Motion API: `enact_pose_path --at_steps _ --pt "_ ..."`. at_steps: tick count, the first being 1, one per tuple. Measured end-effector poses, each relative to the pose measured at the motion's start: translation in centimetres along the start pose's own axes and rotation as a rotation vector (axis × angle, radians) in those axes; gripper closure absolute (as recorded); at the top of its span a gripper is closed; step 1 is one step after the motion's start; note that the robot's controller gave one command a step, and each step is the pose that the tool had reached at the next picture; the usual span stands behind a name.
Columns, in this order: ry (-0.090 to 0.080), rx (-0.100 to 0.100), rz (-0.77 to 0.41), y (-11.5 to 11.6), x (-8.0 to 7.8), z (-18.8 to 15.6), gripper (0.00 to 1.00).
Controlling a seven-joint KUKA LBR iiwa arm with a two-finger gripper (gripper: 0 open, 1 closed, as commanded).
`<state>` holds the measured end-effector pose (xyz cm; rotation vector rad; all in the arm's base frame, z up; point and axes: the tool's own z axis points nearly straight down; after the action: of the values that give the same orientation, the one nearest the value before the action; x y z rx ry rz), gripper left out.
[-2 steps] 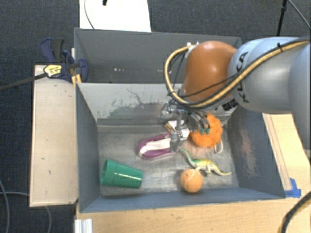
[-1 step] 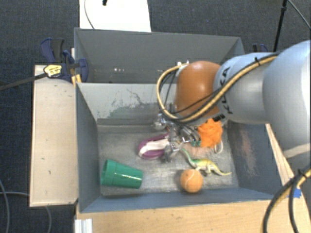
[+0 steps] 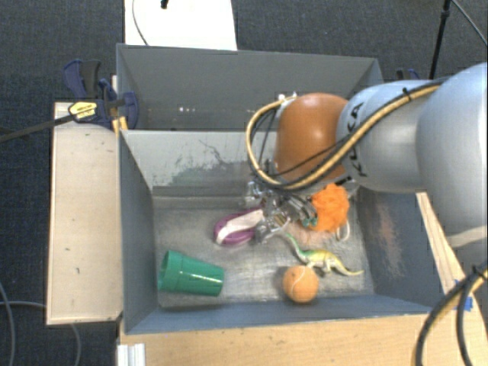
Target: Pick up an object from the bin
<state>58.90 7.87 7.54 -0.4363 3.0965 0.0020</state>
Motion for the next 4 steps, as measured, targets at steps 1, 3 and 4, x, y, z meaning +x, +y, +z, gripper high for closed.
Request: enact_pose_path --at_steps 1,3,4 --pt "0.000 0.000 0.000 0.0 0.0 0.0 1.00" --pt "0.013 -0.001 0.001 0.0 0.3 -1.0 1.00" --pt "0.014 -0.001 0.002 0.0 0.2 -2.3 1.00"
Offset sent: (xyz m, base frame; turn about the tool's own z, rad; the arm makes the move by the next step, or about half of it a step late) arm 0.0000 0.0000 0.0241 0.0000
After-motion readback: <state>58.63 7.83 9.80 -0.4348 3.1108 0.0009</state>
